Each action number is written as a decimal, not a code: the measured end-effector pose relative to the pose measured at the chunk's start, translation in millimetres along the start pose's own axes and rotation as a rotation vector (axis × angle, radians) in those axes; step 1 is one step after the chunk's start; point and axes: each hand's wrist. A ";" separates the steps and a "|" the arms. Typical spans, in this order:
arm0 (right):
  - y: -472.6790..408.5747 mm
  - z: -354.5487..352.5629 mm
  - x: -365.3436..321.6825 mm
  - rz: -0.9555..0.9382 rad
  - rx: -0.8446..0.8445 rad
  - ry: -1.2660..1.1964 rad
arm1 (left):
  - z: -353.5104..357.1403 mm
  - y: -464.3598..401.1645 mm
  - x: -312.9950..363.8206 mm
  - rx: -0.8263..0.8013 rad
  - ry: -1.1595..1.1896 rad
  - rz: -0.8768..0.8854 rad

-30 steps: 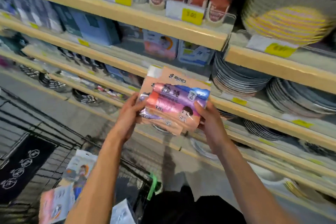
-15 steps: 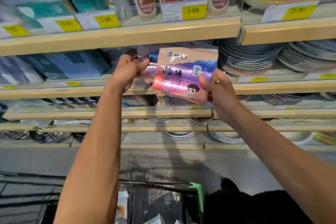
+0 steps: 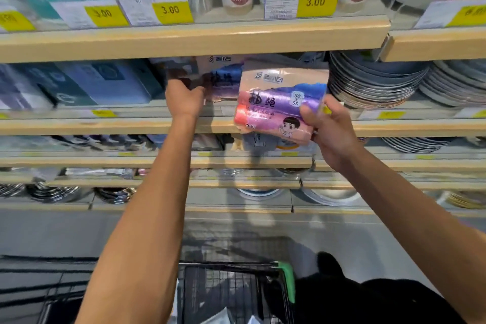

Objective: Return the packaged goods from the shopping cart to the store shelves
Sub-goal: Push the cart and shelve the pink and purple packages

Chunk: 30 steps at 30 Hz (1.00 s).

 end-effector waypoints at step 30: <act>-57.4 63.8 -4.5 -0.153 0.128 0.599 | -101.8 309.5 -94.2 0.259 0.369 -0.425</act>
Point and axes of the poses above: each hand's wrist, its own y-axis away from the middle knuckle, its own z-axis out of the palm, x = y × z, and after that the axes turned 1 degree about -x, right-handed
